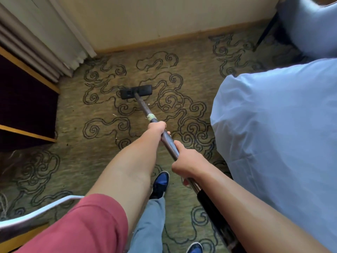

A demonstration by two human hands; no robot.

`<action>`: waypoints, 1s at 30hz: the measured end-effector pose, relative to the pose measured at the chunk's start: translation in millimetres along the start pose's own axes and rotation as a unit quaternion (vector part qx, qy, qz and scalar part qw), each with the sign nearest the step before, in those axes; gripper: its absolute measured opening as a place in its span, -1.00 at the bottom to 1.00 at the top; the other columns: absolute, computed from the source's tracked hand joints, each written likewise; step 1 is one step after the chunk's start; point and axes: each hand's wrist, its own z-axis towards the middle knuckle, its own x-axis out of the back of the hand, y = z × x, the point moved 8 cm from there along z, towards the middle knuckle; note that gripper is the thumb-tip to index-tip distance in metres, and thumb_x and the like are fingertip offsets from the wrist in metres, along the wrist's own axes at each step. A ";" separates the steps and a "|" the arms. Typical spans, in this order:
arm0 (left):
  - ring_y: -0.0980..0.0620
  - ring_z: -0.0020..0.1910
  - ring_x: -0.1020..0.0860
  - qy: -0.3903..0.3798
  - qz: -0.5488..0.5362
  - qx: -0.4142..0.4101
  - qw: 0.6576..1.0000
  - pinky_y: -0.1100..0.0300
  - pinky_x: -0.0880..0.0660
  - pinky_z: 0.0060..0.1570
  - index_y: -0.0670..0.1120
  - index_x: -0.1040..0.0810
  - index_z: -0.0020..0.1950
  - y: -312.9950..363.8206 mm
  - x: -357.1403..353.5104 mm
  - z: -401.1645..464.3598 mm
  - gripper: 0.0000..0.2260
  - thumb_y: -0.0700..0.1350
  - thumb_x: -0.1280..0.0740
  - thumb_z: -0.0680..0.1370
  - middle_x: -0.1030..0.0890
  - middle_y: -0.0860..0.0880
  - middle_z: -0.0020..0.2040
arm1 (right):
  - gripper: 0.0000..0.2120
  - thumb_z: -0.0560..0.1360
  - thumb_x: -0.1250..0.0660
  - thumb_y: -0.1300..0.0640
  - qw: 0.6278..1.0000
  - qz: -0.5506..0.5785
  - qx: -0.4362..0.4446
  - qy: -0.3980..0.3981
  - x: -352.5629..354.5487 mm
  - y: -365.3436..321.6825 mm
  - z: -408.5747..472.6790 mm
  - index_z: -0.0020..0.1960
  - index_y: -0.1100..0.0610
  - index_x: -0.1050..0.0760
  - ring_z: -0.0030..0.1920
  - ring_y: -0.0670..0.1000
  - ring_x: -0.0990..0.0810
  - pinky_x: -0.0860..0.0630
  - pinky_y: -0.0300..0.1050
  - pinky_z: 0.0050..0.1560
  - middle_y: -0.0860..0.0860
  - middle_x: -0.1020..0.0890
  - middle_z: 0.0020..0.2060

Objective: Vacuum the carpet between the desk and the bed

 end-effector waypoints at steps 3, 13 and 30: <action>-0.16 -0.23 -0.68 -0.011 0.016 0.027 0.999 -0.09 -0.64 0.02 -0.31 -0.41 0.40 12.7 -2.9 45.2 -0.61 -0.31 -0.29 0.57 -0.65 -0.29 0.17 | -0.12 0.41 -0.20 0.19 1.000 -0.007 -0.025 -0.014 8.2 -16.4 44.3 0.63 -0.16 0.08 0.07 0.23 -0.66 -0.63 0.15 0.10 0.14 -0.56 0.19; -0.08 -0.40 -0.58 -0.041 0.069 0.089 0.993 0.12 -0.48 -0.45 -0.26 -0.46 0.35 18.8 7.3 73.0 -0.67 -0.28 -0.26 0.58 -0.61 -0.20 -0.01 | -0.16 0.43 -0.23 0.21 0.994 -0.045 -0.077 -0.060 12.7 -50.4 66.0 0.60 -0.12 0.05 0.01 0.22 -0.68 -0.65 0.17 0.04 0.14 -0.55 0.12; -0.08 -0.28 -0.57 -0.102 0.083 0.163 0.978 -0.01 -0.52 -0.10 -0.17 -0.38 0.44 -122.7 -4.3 -43.6 -0.65 -0.15 -0.22 0.65 -0.68 -0.14 0.07 | -0.13 0.49 -0.19 0.19 0.990 -0.092 -0.064 -0.084 -56.1 31.4 -58.2 0.65 -0.09 0.19 -0.27 0.04 -0.63 -0.58 -0.14 -0.35 0.11 -0.52 0.12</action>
